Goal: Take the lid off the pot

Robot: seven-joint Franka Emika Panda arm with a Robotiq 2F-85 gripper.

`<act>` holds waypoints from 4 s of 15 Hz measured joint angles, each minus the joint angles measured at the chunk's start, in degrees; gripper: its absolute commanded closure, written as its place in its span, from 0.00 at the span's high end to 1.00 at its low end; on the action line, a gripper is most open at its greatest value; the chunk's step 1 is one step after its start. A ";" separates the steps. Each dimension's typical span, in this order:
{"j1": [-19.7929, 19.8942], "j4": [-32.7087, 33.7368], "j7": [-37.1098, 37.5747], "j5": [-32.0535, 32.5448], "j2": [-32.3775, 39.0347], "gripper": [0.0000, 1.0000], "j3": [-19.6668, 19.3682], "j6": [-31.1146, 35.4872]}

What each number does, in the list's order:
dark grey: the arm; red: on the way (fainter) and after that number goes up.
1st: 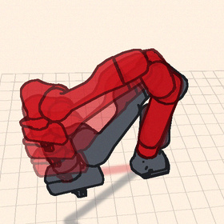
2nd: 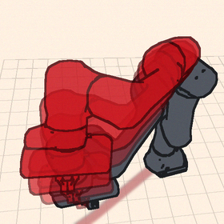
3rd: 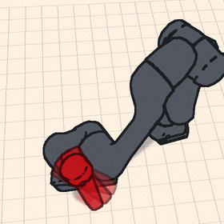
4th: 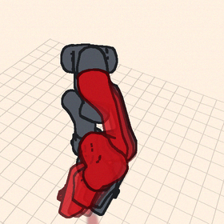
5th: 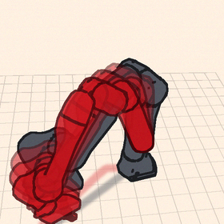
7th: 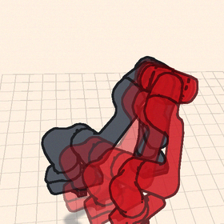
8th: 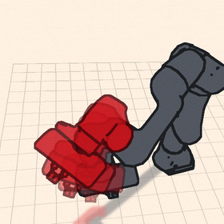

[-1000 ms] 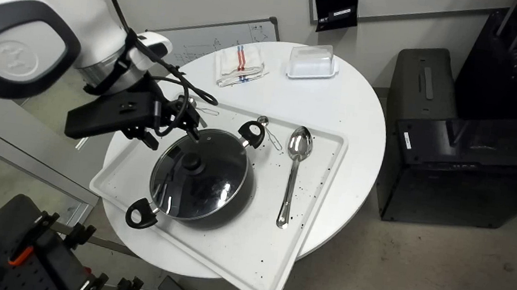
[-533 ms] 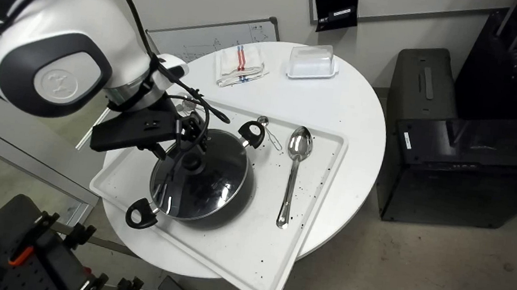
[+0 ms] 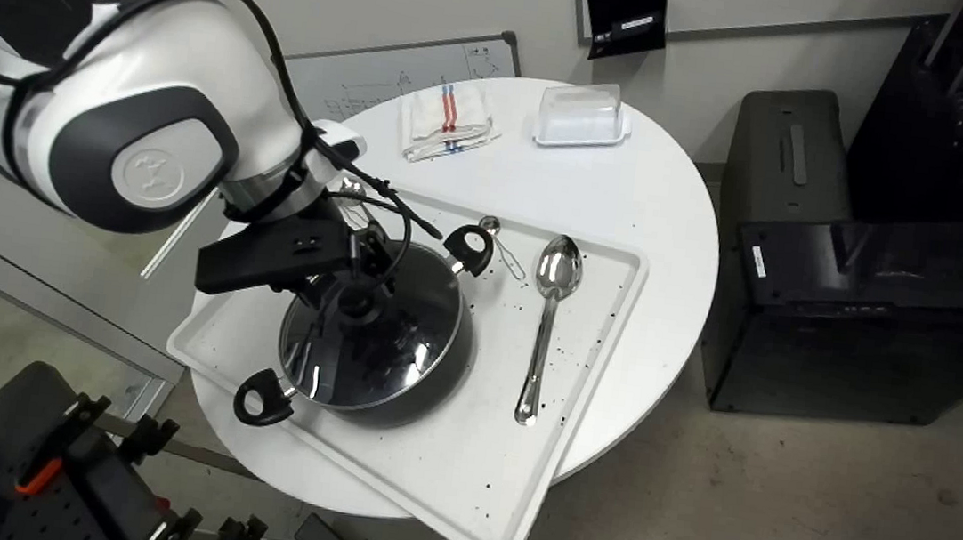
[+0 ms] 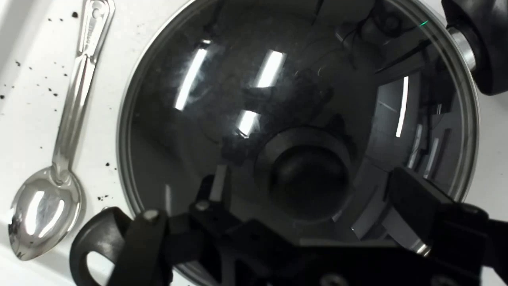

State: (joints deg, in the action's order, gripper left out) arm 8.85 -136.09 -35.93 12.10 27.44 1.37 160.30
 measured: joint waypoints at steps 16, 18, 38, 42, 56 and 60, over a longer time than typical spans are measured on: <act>0.04 0.38 0.01 2.31 0.98 0.25 -0.04 2.72; 0.04 0.41 0.03 2.31 0.99 0.25 -0.23 2.75; 0.93 -0.01 -0.09 2.42 -5.66 0.25 2.32 6.88; 0.35 -0.17 -0.70 2.42 -7.87 0.25 5.24 6.78; -9.45 3.60 -2.53 3.02 -5.22 0.25 10.04 0.56; -12.15 6.15 -2.53 5.21 -1.38 0.25 10.01 -0.25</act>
State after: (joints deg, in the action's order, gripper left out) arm -3.30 -129.95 -38.46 17.31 26.06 11.38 160.05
